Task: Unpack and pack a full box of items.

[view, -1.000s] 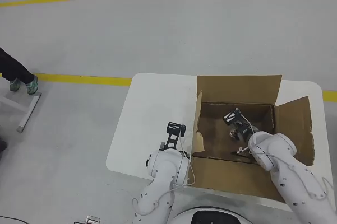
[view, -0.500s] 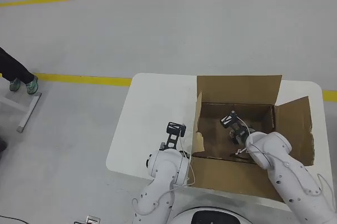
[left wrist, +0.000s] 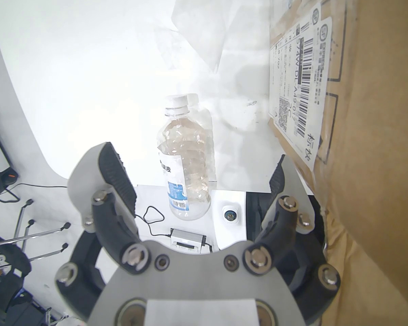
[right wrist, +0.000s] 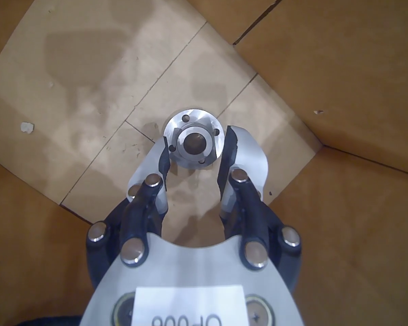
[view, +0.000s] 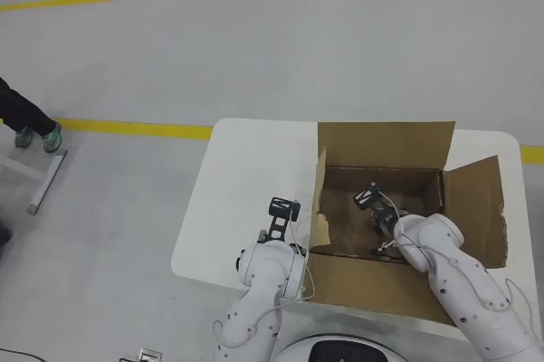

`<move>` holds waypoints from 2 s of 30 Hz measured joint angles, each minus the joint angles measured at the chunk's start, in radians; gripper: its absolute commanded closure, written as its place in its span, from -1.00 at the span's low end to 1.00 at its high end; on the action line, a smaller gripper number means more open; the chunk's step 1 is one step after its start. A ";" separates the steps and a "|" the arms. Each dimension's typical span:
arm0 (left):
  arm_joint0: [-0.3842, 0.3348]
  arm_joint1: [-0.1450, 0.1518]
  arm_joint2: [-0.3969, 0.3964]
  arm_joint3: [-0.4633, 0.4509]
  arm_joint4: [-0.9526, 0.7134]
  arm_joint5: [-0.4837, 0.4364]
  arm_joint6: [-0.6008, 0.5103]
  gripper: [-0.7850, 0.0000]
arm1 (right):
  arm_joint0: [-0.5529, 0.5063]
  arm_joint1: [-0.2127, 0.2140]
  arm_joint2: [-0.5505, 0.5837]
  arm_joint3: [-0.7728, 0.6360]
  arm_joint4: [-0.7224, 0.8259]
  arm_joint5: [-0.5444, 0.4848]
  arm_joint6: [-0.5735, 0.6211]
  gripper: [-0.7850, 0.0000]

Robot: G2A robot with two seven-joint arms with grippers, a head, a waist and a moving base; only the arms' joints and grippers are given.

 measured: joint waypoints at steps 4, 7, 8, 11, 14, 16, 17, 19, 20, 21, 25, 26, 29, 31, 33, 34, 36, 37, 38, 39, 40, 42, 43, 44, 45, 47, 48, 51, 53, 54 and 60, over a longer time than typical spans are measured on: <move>0.000 0.000 0.000 0.000 0.000 0.000 0.000 -1.00 | 0.008 -0.002 -0.004 0.014 -0.001 0.006 -0.001 0.15; 0.000 0.000 0.000 0.000 0.000 0.000 0.000 -1.00 | 0.014 -0.003 -0.006 0.025 0.001 0.012 -0.005 0.22; 0.000 0.000 0.000 0.000 0.000 0.000 0.000 -1.00 | 0.016 -0.004 -0.008 0.029 0.001 0.014 -0.006 0.23; 0.000 0.000 0.000 0.000 0.000 0.000 0.000 -1.00 | 0.022 -0.006 -0.012 0.041 0.003 0.019 -0.009 0.32; 0.000 0.000 0.000 0.000 0.000 0.000 0.000 -1.00 | 0.028 -0.008 -0.017 0.053 0.005 0.022 -0.012 0.34; 0.000 0.000 0.000 0.000 0.000 0.000 0.000 -1.00 | 0.032 -0.009 -0.021 0.060 0.004 0.023 -0.012 0.34; 0.000 0.000 0.000 0.000 0.000 0.000 0.000 -1.00 | 0.035 -0.010 -0.023 0.063 0.004 0.024 -0.012 0.36; 0.000 0.000 0.000 0.000 0.000 0.000 0.000 -1.00 | 0.037 -0.010 -0.026 0.068 0.004 0.025 -0.013 0.43; 0.000 0.000 0.000 0.000 0.000 0.000 0.000 -1.00 | 0.038 -0.011 -0.026 0.069 0.004 0.025 -0.013 0.52; 0.000 0.000 0.000 0.000 0.000 0.000 0.000 -1.00 | 0.040 -0.011 -0.028 0.071 0.005 0.025 -0.013 0.70; 0.000 0.000 0.000 0.000 0.000 0.000 0.000 -1.00 | 0.042 -0.012 -0.029 0.074 0.005 0.024 -0.012 1.00; 0.000 0.000 0.000 0.000 0.000 0.000 0.000 -1.00 | 0.042 -0.012 -0.028 0.073 0.005 0.024 -0.012 1.00; 0.000 0.000 0.000 0.000 0.000 0.000 0.000 -1.00 | 0.040 -0.012 -0.023 0.063 0.007 0.026 -0.012 1.00; 0.000 0.000 0.000 0.000 0.000 0.000 0.000 -1.00 | 0.034 -0.011 -0.015 0.043 0.015 0.027 -0.017 1.00; 0.000 0.000 0.000 0.000 0.000 0.000 0.000 -1.00 | 0.020 -0.009 0.000 0.007 0.029 0.028 -0.021 1.00; 0.000 0.000 0.000 0.000 0.000 0.000 0.000 -1.00 | 0.013 -0.008 0.007 -0.014 0.035 0.027 -0.023 1.00; 0.000 0.000 0.000 0.000 0.000 0.000 0.000 -1.00 | -0.008 -0.005 0.028 -0.071 0.048 0.023 -0.027 1.00; 0.000 0.000 0.000 0.000 0.000 0.000 0.000 -1.00 | -0.018 -0.003 0.039 -0.099 0.052 0.021 -0.028 1.00; 0.000 0.000 0.000 0.000 0.000 0.000 0.000 -1.00 | -0.033 0.000 0.054 -0.142 0.056 0.018 -0.031 1.00; 0.000 0.000 0.000 0.000 0.000 0.000 0.000 -1.00 | -0.046 0.002 0.068 -0.178 0.062 0.016 -0.035 1.00; 0.000 0.000 0.000 0.000 0.000 0.000 0.000 -1.00 | -0.060 0.004 0.083 -0.217 0.069 0.016 -0.042 1.00; 0.000 0.000 0.000 0.000 0.000 0.000 0.000 -1.00 | -0.099 0.008 0.126 -0.322 0.102 0.018 -0.076 1.00; 0.000 0.000 0.000 0.000 0.000 0.000 0.000 -1.00 | -0.118 0.010 0.148 -0.367 0.124 0.018 -0.092 1.00; 0.000 0.000 0.000 0.000 0.000 0.000 0.000 -1.00 | -0.136 0.012 0.172 -0.411 0.144 0.020 -0.107 1.00; 0.000 0.000 0.000 0.000 0.000 0.000 0.000 -1.00 | -0.161 0.015 0.206 -0.468 0.164 0.023 -0.128 1.00; 0.000 0.000 0.000 0.000 0.000 0.000 0.000 -1.00 | -0.199 0.019 0.255 -0.547 0.185 0.025 -0.161 1.00; 0.000 0.000 0.000 0.000 0.000 0.000 0.000 -1.00 | -0.224 0.021 0.286 -0.593 0.197 0.026 -0.187 1.00; 0.000 0.000 0.000 0.000 0.000 0.000 0.000 -1.00 | -0.280 0.025 0.366 -0.677 0.218 0.035 -0.246 1.00; 0.000 0.000 0.000 0.000 0.000 0.000 0.000 -1.00 | -0.313 0.026 0.408 -0.716 0.236 0.040 -0.279 1.00; 0.000 0.000 0.000 0.000 0.000 0.000 0.000 -1.00 | -0.336 0.026 0.436 -0.739 0.251 0.047 -0.302 1.00; 0.000 0.000 0.000 0.000 0.000 0.000 0.000 -1.00 | -0.426 0.029 0.516 -0.773 0.307 0.024 -0.365 1.00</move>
